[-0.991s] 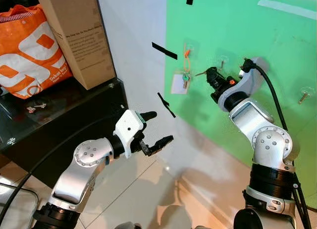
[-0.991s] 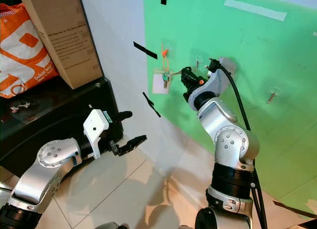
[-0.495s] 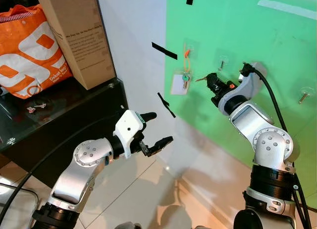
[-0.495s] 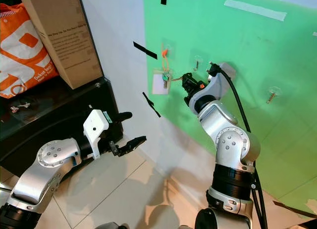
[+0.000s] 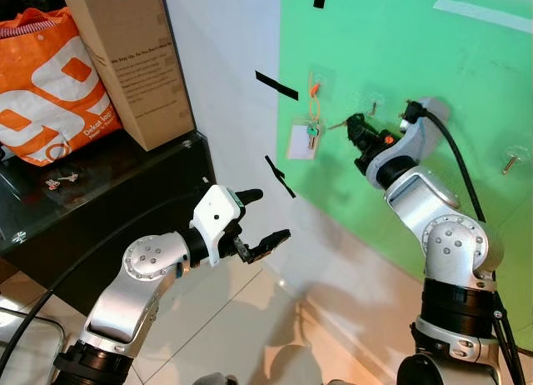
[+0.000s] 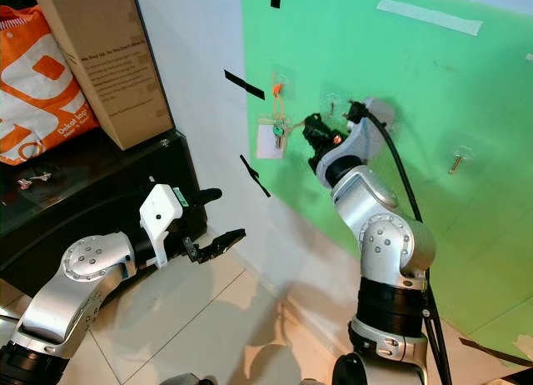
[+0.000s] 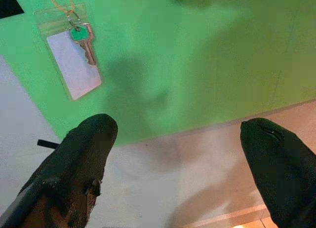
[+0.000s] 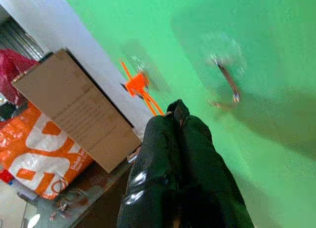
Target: Hang keys on a hook
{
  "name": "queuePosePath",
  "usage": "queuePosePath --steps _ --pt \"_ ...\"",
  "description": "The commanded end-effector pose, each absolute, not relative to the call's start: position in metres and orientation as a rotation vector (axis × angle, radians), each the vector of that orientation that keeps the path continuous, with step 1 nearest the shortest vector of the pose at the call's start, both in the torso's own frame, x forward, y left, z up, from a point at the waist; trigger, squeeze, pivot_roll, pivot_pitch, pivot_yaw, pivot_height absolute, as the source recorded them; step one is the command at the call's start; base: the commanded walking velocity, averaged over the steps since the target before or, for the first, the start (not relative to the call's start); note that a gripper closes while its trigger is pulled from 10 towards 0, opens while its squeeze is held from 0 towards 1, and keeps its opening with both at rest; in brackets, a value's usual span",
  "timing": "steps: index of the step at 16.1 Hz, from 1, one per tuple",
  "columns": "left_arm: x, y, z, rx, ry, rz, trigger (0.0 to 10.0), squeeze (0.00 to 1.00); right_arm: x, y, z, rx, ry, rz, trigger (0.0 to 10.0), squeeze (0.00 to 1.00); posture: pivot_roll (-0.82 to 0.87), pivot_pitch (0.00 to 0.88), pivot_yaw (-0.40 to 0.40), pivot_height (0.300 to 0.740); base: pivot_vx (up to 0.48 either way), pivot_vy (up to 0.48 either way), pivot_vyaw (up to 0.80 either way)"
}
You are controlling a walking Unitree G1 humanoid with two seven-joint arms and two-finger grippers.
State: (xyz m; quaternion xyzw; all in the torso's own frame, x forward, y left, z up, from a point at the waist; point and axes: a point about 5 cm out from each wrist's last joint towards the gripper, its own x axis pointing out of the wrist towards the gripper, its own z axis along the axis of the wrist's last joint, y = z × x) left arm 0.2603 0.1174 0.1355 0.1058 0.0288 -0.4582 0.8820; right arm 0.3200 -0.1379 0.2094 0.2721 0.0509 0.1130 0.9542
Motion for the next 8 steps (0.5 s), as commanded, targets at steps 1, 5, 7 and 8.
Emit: queuePosePath --steps 1,5,7,8 --pt "0.2597 0.1169 0.1398 0.237 0.045 -0.962 10.0 0.00 0.3193 -0.1352 0.2216 0.548 0.047 0.248 10.0 0.00 -0.05 0.000 0.064 0.740 0.000 0.000 0.00" --pt "0.2595 0.1161 0.1402 0.235 0.044 -0.965 10.0 0.00 0.3248 -0.1412 0.2163 0.568 0.062 0.188 10.0 0.00 -0.05 0.000 0.065 0.740 0.000 0.000 0.00" --pt "0.2595 0.1158 0.1404 0.234 0.045 -0.966 10.0 0.00 0.3269 -0.1426 0.2140 0.581 0.075 0.176 10.0 0.00 -0.05 0.000 0.065 0.740 0.000 0.000 0.00" --pt "0.2595 0.1157 0.1404 0.233 0.046 -0.967 10.0 0.00 0.3281 -0.1430 0.2122 0.598 0.091 0.170 10.0 0.00 -0.05 0.000 0.064 0.740 0.000 0.000 0.00"
